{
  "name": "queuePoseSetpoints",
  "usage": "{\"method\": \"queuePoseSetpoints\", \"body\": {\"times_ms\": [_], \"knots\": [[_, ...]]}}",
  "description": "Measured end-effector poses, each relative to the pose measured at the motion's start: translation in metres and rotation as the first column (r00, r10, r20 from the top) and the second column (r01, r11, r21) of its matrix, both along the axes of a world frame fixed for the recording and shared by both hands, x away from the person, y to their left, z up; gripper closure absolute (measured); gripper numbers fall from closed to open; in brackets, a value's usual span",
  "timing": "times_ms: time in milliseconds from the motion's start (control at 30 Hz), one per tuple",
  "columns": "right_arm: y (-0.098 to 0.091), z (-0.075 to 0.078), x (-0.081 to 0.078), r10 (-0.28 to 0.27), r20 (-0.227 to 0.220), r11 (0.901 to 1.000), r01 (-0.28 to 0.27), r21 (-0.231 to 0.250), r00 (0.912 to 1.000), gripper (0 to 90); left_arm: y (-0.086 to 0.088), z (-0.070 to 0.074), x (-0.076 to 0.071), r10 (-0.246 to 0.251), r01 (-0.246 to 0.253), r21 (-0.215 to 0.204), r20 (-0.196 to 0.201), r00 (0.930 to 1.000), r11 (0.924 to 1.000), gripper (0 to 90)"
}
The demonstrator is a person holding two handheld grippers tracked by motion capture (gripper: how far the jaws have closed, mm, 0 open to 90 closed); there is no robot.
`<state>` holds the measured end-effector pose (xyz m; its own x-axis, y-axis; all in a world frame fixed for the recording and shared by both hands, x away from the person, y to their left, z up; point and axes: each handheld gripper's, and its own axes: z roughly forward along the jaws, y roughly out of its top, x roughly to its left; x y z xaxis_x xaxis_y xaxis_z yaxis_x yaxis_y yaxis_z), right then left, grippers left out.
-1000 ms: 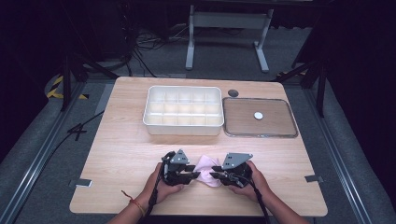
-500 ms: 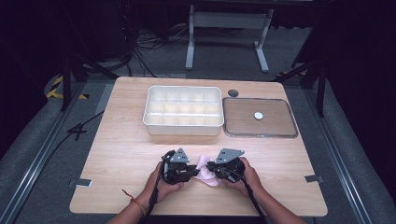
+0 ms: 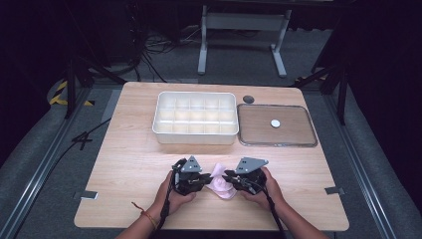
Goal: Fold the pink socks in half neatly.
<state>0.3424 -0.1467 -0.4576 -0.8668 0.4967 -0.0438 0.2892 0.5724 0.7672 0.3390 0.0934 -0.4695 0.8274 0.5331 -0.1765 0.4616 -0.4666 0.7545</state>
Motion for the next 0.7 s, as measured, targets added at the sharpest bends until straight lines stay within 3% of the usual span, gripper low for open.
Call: {"method": "queuePoseSetpoints", "body": {"times_ms": [133,267,433,567,700], "knots": [[-0.005,-0.001,-0.004,0.018,-0.005,0.9994,-0.018,-0.030,0.9998,80.0,0.000,0.001,0.001,0.002,-0.002,-0.005,0.005,1.0000,1.0000,82.8],[0.004,-0.010,-0.004,0.034,-0.018,0.9957,-0.036,-0.086,0.9992,82.5,-0.003,0.004,-0.001,-0.003,0.003,-0.009,0.026,0.9997,1.0000,82.4],[0.008,-0.011,-0.005,0.035,-0.022,0.9948,-0.037,-0.095,0.9992,83.6,-0.010,0.009,-0.004,-0.026,0.025,0.023,0.067,0.9974,0.9994,82.2],[0.008,-0.011,-0.004,0.030,-0.024,0.9952,-0.033,-0.092,0.9992,83.8,-0.015,0.014,-0.007,-0.059,0.050,0.087,0.105,0.9928,0.9950,81.8],[0.010,-0.012,-0.003,0.026,-0.030,0.9963,-0.028,-0.081,0.9992,84.2,-0.018,0.015,-0.008,-0.074,0.062,0.103,0.119,0.9901,0.9927,81.7]]}}
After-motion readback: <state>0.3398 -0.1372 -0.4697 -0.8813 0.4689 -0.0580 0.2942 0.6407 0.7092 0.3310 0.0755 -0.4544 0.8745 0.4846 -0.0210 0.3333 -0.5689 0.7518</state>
